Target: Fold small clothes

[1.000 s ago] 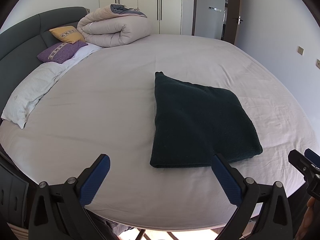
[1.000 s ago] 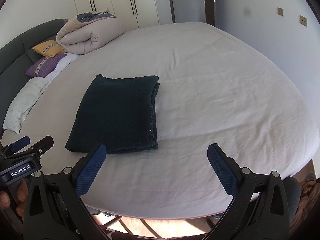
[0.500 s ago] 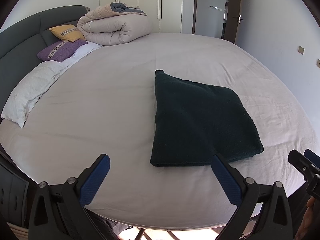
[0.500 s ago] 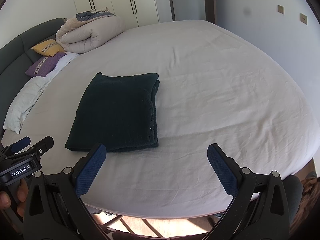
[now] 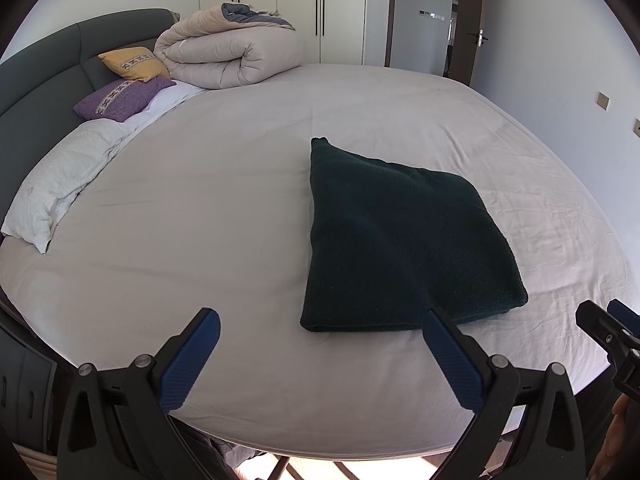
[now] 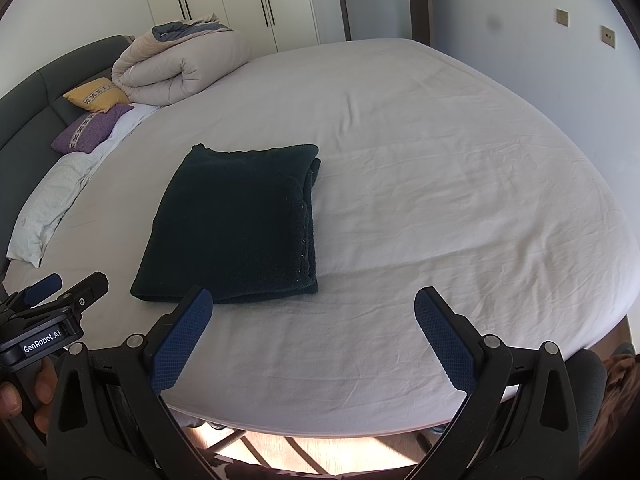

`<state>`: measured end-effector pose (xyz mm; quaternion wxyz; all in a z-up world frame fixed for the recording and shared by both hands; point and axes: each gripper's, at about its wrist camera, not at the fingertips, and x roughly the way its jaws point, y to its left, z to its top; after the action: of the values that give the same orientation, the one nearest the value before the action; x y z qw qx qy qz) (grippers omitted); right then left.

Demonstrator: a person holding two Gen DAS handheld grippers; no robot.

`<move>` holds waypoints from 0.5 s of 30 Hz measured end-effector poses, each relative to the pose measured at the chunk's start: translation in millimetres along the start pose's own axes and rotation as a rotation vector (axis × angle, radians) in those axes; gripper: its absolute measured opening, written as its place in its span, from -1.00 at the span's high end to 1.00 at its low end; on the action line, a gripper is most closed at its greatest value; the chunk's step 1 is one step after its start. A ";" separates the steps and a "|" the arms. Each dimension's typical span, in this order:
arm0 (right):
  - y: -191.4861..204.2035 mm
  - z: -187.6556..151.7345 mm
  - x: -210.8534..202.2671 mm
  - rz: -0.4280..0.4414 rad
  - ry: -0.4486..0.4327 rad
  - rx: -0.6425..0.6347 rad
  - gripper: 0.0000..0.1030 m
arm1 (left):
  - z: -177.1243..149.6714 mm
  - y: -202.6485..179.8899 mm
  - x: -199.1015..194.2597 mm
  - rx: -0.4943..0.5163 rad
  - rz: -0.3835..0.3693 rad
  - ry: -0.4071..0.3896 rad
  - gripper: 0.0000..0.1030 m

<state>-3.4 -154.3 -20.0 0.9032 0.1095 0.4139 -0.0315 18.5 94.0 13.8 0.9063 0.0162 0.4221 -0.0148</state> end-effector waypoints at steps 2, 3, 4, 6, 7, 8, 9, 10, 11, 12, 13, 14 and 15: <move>-0.2 -0.6 0.7 0.002 0.001 0.000 -1.00 | -0.2 0.2 0.7 0.000 -0.001 0.001 -1.00; 0.2 -0.9 1.0 0.002 0.001 0.000 -1.00 | -0.2 0.1 0.8 0.000 0.000 0.001 -1.00; 0.2 -0.9 1.1 0.002 0.002 -0.001 -1.00 | -0.2 0.2 0.8 0.000 0.000 0.001 -1.00; 0.0 -0.8 1.1 0.002 0.002 0.000 -1.00 | -0.2 0.3 0.9 0.000 0.000 0.002 -1.00; 0.0 -0.9 1.1 0.003 0.002 0.001 -1.00 | -0.4 0.7 1.4 -0.001 0.001 0.003 -1.00; 0.2 -0.9 1.1 0.002 0.002 0.001 -1.00 | -0.5 0.7 1.5 -0.001 0.001 0.004 -1.00; 0.2 -0.9 1.1 0.002 0.002 0.000 -1.00 | -1.3 0.8 2.0 -0.002 0.000 0.005 -1.00; 0.8 -1.0 1.1 0.002 0.002 0.000 -1.00 | -1.5 0.7 2.1 -0.002 0.000 0.006 -1.00; 0.8 -1.9 2.1 0.002 0.003 -0.001 -1.00 | -1.9 1.0 2.5 -0.001 0.000 0.007 -1.00; 0.8 -2.0 2.1 0.003 0.003 0.000 -1.00 | -1.9 0.9 2.4 -0.001 0.000 0.007 -1.00; 0.9 -2.0 2.1 0.002 0.003 0.000 -1.00 | -2.2 0.8 2.4 0.000 0.001 0.006 -1.00; 0.8 -1.9 2.2 0.003 0.003 0.000 -1.00 | -2.7 0.6 2.6 0.000 0.001 0.007 -1.00; 0.7 -1.9 2.2 0.003 0.003 0.000 -1.00 | -3.0 0.8 2.8 -0.001 0.001 0.007 -1.00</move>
<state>-3.3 -153.0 -22.7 0.9026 0.1101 0.4150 -0.0300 18.0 94.9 9.8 0.9047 0.0161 0.4254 -0.0143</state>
